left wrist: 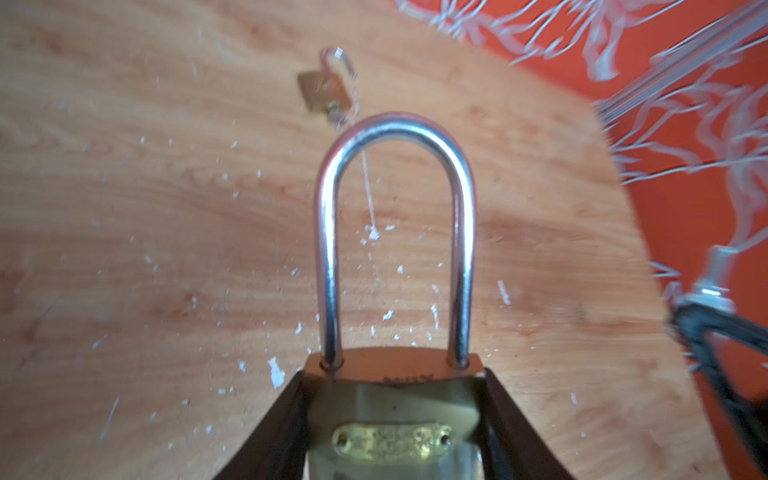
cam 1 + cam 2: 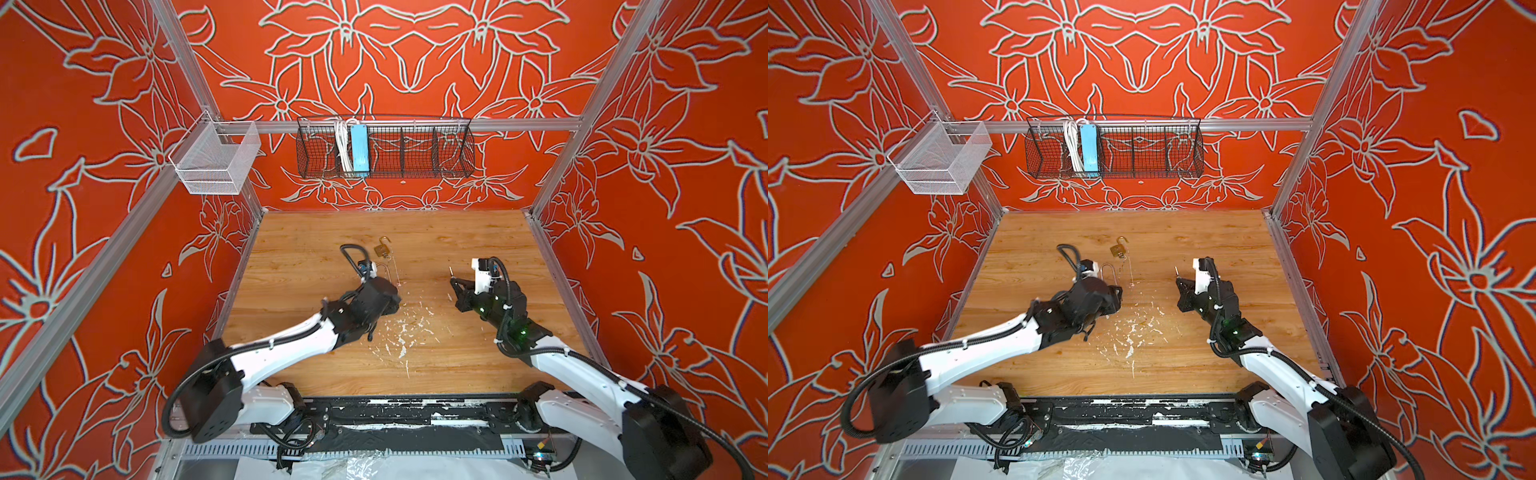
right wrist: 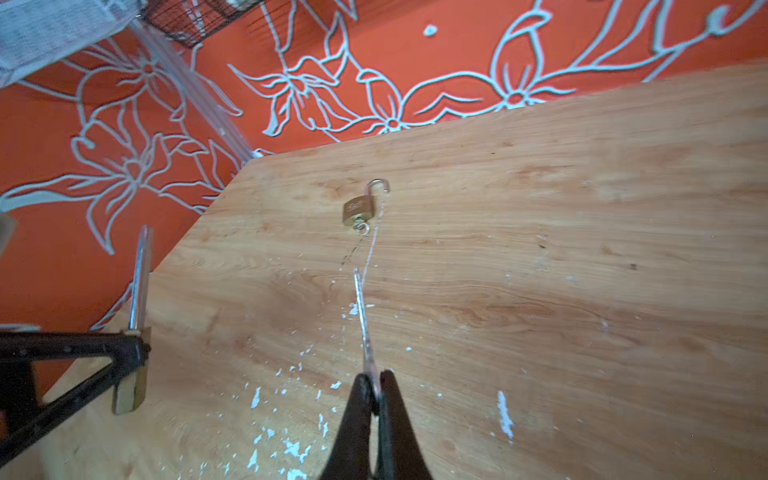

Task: Unlock with the key
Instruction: 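Raise the padlock with the left gripper while right brings the key toward it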

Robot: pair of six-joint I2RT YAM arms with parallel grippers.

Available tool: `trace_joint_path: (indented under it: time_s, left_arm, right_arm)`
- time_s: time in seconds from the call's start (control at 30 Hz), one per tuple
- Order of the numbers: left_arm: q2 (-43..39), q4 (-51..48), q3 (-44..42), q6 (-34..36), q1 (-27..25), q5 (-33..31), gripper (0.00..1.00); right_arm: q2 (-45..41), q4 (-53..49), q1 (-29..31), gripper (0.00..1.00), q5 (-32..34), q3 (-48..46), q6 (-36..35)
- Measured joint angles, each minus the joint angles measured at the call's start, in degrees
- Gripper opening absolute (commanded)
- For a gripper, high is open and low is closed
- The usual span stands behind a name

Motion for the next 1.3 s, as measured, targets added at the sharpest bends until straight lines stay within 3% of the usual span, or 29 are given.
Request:
trace_joint_path:
  time_s: [0.1, 0.23, 0.43, 0.8, 0.9, 1.07, 1.3]
  left_arm:
    - [-4.63, 8.66, -8.35, 2.51, 1.25, 0.00, 0.00]
    - [-5.68, 14.67, -12.04, 3.13, 5.05, 0.72, 0.00]
    - [-5.35, 26.99, -17.79, -2.71, 7.63, 1.01, 0.00]
    - [-8.48, 16.61, -16.90, -16.92, 8.96, -4.31, 0.00]
    - [-5.22, 20.59, -17.05, -15.58, 8.52, -6.78, 0.00]
    - [2.36, 27.17, -17.38, -15.91, 8.15, -4.28, 0.00]
    - [2.08, 34.42, -22.64, -20.90, 7.63, -4.07, 0.00]
  right_arm:
    - [1.77, 4.31, 0.55, 0.00, -4.46, -0.24, -0.94]
    - [4.13, 6.99, 3.52, 0.00, -6.71, -0.09, -2.73]
    - [11.43, 6.34, 10.91, 0.00, -6.05, 3.87, -4.17]
    - [20.09, 9.07, 16.79, 0.00, -5.60, 5.46, -1.99]
    - [20.15, 9.44, 17.77, 0.00, -5.60, 5.88, -1.70]
    - [20.20, 9.62, 19.54, 0.00, -5.07, 7.23, -1.73]
    - [22.10, 7.54, 20.96, 0.00, -1.33, 9.31, -1.27]
